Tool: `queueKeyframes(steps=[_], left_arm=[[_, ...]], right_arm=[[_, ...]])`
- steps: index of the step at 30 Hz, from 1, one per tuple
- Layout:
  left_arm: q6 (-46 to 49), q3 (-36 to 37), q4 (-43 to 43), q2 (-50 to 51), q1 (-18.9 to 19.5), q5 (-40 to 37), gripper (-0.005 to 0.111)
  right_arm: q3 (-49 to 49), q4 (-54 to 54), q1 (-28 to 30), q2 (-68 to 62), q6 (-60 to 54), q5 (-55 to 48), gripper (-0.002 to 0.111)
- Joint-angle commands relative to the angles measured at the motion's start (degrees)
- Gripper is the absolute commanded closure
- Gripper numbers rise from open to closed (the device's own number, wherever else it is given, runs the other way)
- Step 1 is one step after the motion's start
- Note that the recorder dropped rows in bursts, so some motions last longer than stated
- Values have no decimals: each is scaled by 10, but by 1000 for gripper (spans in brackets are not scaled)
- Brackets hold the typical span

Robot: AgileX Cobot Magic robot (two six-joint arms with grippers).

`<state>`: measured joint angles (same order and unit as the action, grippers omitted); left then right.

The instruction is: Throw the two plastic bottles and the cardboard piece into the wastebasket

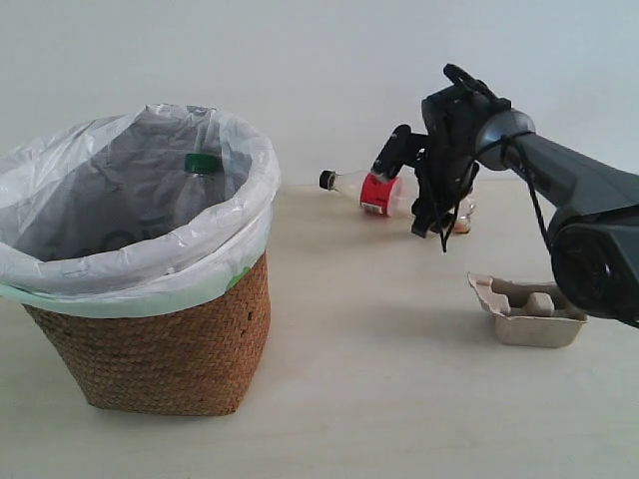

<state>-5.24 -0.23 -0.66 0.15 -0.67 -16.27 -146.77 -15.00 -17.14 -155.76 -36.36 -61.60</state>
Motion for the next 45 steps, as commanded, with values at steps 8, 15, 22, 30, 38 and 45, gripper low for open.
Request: queueKeyframes(steps=[8,15,22,30,38,45], left_arm=[[-3,2,-3,-1,1,4,103],[-3,2,-3,-1,1,4,103],[-3,2,-3,-1,1,4,103],[-3,2,-3,-1,1,4,103],[-3,2,-3,-1,1,4,103],[-3,2,-3,-1,1,4,103]], right_arm=[[6,52,-58,-8,5,-84,50],[6,56,-59,-7,29,-84,51],[3,53,-57,5,126,-84,108],[3,71,-57,88,188,-84,108],[3,126,-51,177,271,-84,108],[19,153,-51,222,307,-84,108]])
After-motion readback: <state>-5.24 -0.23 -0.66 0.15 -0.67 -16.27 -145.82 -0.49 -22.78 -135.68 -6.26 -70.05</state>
